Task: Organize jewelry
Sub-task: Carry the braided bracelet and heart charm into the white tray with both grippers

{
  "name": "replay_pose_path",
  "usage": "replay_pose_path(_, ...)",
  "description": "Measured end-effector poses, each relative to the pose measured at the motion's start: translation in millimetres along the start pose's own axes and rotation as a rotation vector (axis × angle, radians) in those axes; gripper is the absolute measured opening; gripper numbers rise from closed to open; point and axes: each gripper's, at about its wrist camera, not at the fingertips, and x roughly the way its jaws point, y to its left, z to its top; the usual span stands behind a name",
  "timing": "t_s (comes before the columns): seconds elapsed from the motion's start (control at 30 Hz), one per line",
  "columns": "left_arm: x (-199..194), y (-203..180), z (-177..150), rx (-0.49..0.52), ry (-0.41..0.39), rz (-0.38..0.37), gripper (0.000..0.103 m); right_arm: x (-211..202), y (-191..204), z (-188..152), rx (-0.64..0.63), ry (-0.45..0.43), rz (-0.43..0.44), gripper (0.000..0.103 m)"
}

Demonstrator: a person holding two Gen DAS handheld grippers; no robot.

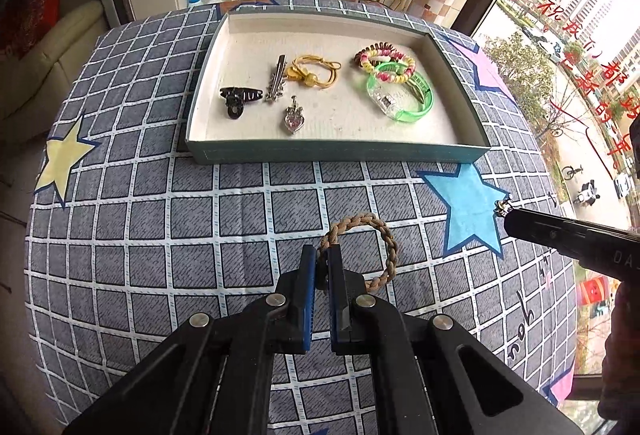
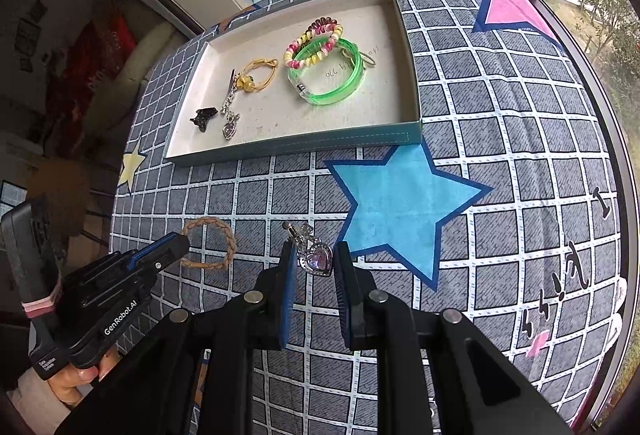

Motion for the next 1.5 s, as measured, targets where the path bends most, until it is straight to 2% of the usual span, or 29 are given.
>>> replay_pose_path(0.27, -29, 0, 39, 0.011, -0.098, -0.015, 0.017, -12, 9, 39, -0.027, -0.059, 0.000, 0.020)
replay_pose_path(0.57, -14, 12, 80, -0.009, -0.130, 0.015, 0.017, -1, 9, 85, -0.027, -0.087, -0.011, 0.020)
replay_pose_path(1.03, 34, 34, 112, -0.056, -0.094, 0.099, 0.017, 48, -5, 122, -0.021, -0.033, -0.051, 0.020)
replay_pose_path(1.5, 69, 41, 114, -0.017, -0.049, 0.206, 0.017, 84, 0, 137, -0.061, 0.010, -0.085, 0.020)
